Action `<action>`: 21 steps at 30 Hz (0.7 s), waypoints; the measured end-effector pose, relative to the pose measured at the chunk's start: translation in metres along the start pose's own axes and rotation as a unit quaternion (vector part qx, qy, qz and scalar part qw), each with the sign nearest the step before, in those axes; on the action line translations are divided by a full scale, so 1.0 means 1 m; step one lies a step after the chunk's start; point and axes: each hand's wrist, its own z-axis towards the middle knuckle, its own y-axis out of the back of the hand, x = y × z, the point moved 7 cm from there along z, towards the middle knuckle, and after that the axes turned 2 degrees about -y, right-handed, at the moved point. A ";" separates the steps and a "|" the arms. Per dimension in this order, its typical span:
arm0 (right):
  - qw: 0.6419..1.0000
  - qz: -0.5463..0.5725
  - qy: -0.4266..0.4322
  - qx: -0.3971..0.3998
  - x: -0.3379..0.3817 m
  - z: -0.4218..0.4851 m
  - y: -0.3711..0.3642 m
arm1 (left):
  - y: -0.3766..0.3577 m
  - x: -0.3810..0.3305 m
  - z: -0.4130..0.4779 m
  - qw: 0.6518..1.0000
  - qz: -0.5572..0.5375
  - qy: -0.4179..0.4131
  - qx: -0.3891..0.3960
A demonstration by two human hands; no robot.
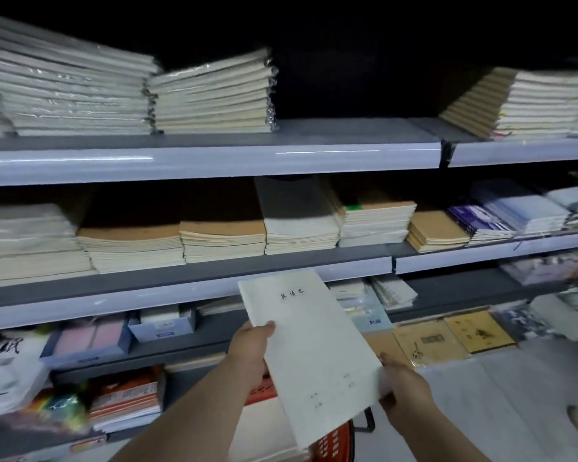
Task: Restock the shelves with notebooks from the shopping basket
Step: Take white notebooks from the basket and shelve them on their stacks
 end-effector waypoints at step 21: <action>0.990 -0.066 0.120 -0.025 0.121 -0.004 -0.075 | -0.061 -0.084 0.027 0.987 0.008 -0.033 0.155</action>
